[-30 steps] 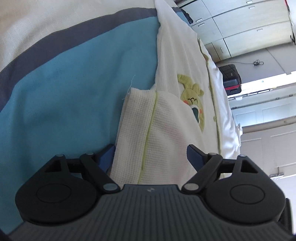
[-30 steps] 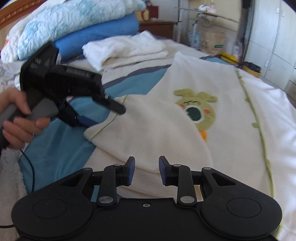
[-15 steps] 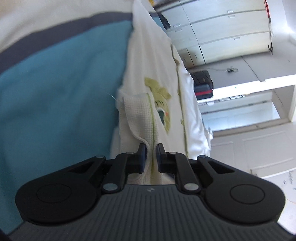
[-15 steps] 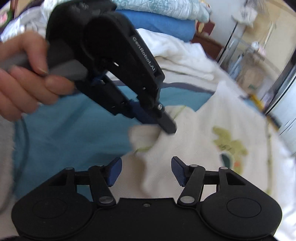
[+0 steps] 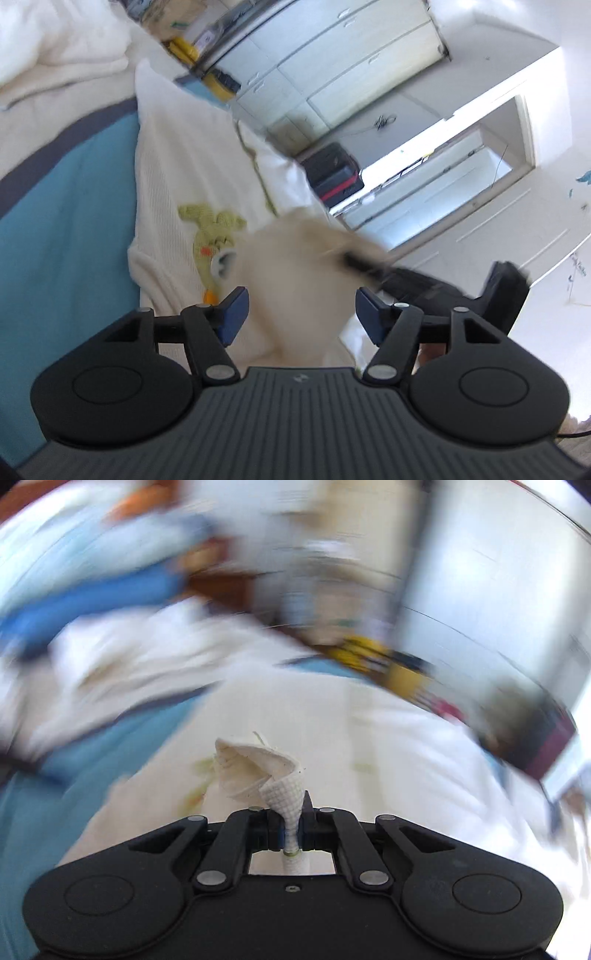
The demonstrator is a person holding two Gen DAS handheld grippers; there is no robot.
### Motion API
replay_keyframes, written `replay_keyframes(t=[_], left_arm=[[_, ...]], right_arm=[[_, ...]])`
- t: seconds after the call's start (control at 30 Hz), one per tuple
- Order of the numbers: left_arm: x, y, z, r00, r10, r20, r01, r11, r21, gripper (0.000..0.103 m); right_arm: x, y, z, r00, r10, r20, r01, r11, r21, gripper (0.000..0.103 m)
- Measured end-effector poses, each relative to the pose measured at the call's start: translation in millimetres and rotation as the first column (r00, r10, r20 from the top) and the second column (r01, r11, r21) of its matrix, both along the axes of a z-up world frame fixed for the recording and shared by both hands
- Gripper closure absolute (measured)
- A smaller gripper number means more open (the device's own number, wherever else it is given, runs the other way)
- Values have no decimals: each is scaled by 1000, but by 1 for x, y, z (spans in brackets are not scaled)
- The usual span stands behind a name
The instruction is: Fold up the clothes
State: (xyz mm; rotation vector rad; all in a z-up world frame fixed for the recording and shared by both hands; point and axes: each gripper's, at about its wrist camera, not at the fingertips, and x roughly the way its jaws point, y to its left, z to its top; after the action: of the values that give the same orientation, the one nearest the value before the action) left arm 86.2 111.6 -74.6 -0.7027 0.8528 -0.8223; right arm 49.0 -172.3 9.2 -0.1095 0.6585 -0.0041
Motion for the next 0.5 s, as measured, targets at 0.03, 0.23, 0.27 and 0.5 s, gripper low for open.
replay_keyframes(t=[0.03, 0.23, 0.27, 0.5], left_arm=[[1, -1, -6, 999, -14, -45, 14, 1000, 12, 40], [4, -33, -44, 977, -60, -207, 121, 949, 293, 40], [3, -37, -44, 978, -65, -200, 128, 937, 324, 40], [-4, -36, -38, 982, -57, -183, 127, 906, 403, 40]], right_arm=[[-4, -20, 4, 998, -61, 10, 61, 998, 31, 97], [-13, -103, -11, 947, -320, -40, 323, 942, 94, 97], [-14, -110, -17, 940, -336, -52, 340, 936, 95, 97], [-4, -112, -50, 947, -314, -61, 311, 949, -52, 97]])
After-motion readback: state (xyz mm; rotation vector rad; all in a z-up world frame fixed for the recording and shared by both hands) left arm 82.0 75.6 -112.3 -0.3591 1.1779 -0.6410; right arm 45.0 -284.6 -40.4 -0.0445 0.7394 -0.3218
